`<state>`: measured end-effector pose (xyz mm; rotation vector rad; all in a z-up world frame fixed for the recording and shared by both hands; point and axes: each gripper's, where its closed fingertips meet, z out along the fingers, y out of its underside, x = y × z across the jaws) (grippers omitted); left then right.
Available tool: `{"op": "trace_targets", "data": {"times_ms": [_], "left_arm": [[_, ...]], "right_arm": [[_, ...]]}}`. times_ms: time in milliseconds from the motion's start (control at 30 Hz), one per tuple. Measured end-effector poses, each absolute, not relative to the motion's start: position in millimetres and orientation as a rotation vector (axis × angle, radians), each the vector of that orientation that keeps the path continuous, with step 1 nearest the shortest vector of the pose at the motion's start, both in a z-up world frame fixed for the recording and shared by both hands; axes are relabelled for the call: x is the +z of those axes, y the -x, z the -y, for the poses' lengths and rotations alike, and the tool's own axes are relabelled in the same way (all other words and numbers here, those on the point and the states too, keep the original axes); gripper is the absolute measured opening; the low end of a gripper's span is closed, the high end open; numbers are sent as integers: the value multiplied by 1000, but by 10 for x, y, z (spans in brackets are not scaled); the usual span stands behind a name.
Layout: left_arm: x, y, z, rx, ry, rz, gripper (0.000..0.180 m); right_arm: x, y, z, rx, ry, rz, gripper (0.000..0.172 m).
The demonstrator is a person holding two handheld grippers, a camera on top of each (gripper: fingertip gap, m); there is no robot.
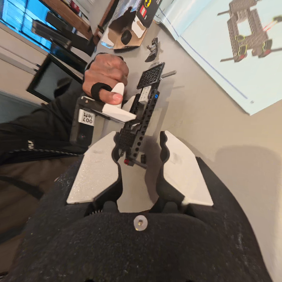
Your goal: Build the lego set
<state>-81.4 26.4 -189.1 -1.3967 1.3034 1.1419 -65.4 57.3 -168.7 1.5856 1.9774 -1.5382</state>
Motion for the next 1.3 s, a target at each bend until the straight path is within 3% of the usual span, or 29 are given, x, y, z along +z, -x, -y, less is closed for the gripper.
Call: {"op": "trace_targets", "data": {"times_ms": [333, 533, 1300], "left_arm": [[-1816, 602, -297, 1143, 1227, -1387, 12], [-1799, 446, -243, 1110, 1179, -1465, 12], [-1858, 215, -154, 1099, 1114, -1589, 13]], "right_arm": [[-1722, 478, -530, -1561, -1531, -1694, 44], [-1690, 377, -503, -1538, -1422, -1758, 26], [-1827, 56, -229, -1432, -1294, -1688, 32]]}}
